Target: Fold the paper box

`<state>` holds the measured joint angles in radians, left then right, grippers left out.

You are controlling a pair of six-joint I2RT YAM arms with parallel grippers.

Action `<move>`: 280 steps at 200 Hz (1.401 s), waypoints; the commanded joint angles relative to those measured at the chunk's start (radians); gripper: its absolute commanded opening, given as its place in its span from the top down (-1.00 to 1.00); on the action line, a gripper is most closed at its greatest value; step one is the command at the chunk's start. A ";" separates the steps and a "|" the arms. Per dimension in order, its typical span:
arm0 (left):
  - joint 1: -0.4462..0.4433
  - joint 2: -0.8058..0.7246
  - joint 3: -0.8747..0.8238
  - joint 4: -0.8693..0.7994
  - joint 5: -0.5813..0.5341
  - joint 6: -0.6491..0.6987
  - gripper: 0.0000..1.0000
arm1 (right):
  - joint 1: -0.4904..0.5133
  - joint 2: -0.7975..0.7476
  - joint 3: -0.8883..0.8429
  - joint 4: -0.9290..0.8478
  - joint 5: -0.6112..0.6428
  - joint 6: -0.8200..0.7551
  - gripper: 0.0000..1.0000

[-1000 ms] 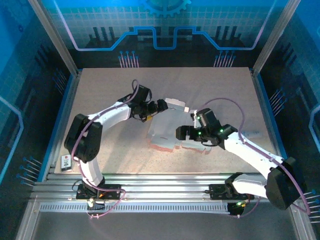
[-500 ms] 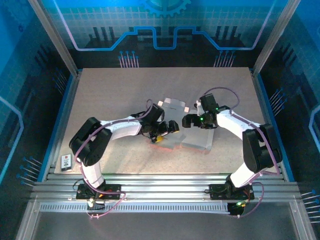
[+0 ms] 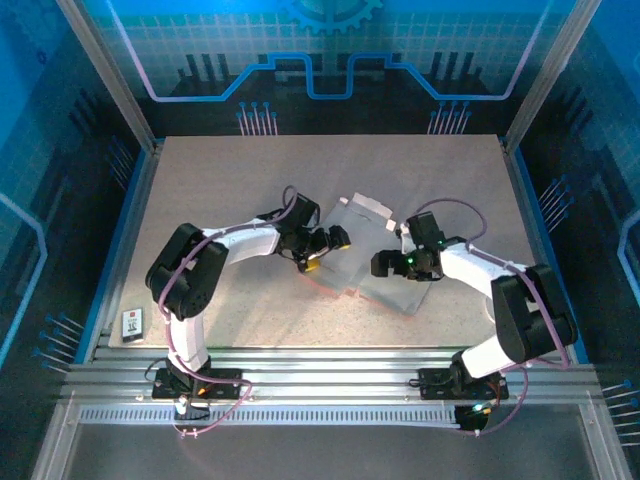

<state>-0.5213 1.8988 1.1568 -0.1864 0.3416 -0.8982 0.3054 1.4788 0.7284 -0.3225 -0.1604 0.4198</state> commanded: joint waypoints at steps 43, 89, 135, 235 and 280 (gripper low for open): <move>0.073 0.124 0.183 -0.125 0.007 0.100 -0.99 | 0.218 -0.127 -0.074 -0.022 -0.011 0.241 -1.00; 0.093 0.164 0.303 -0.179 0.006 0.154 -0.99 | 0.403 -0.074 -0.030 0.062 -0.019 0.355 -1.00; 0.092 0.011 0.306 -0.273 -0.031 0.242 -0.99 | 0.526 0.034 0.122 0.061 -0.018 0.329 -1.00; -0.032 -0.189 0.009 -0.292 -0.022 0.157 -0.99 | 0.287 -0.092 0.036 -0.073 -0.030 0.159 -1.00; -0.093 -0.140 -0.041 -0.239 -0.047 0.106 -0.99 | 0.200 -0.091 -0.034 -0.072 -0.055 0.151 -1.00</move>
<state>-0.6029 1.7321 1.1484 -0.4618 0.3180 -0.7422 0.5285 1.3975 0.7300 -0.3653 -0.1856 0.5949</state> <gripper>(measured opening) 0.995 0.999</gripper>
